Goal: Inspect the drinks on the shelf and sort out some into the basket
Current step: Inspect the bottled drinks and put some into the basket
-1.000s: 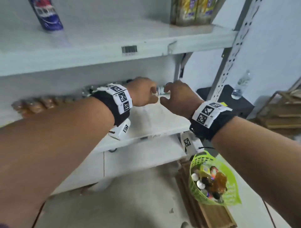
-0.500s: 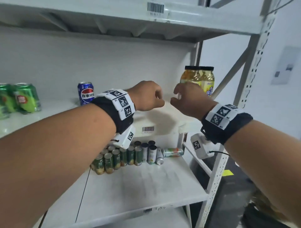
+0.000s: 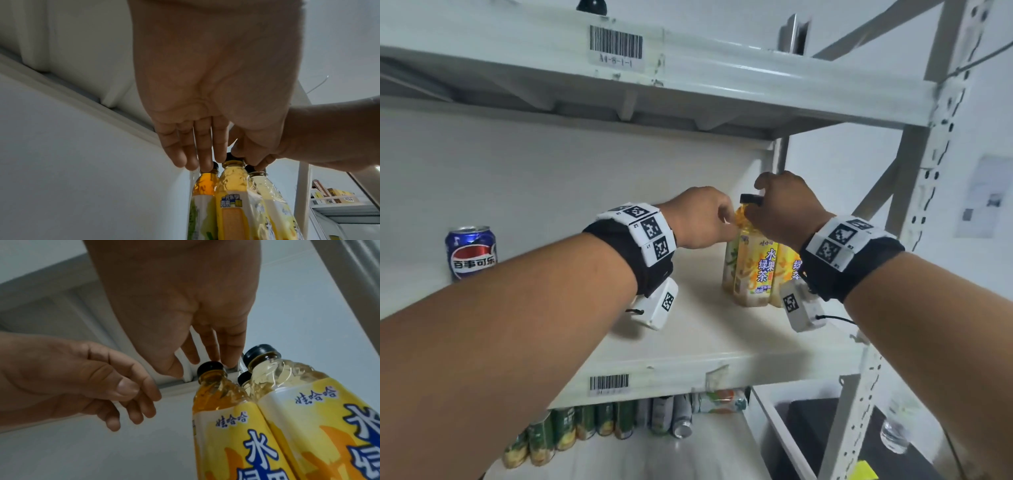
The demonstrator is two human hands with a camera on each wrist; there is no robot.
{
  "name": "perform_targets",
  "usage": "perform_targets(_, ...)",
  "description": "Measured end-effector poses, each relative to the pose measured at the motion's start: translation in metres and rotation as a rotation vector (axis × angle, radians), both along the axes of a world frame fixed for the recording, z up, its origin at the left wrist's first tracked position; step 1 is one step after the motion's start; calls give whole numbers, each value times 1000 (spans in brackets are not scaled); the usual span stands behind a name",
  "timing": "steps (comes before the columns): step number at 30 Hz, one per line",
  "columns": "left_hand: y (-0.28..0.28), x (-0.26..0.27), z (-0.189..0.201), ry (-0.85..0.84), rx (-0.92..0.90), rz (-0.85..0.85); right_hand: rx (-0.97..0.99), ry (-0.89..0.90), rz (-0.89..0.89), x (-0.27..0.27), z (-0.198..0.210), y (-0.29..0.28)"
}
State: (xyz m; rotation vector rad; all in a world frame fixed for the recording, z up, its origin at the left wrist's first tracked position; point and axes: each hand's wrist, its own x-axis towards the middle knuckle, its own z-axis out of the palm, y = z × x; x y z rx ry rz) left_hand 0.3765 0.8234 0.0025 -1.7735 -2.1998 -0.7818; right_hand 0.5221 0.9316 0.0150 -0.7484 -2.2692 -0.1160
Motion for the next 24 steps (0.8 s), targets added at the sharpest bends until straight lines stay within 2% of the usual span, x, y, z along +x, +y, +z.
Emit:
perform_targets(7,18,-19,-2,-29,-21,-28,-42,-32,6,-26,-12,25)
perform_targets(13,3,-46,-5,-81,-82,-50,30,131,156,-51,-11,2)
perform_targets(18,-28,-82,-5,-129,-144,-36,9,279,341,-94,-6,-33)
perform_targets(19,-44,-102,-5,-131,-133,-12,-14,330,395,-118,-7,-46)
perform_targets(21,-51,-109,-4,-137,-86,10,-74,386,436,-127,-8,-56)
perform_targets(24,-72,-141,-12,-255,-30,70,-311,423,456,-165,-11,-69)
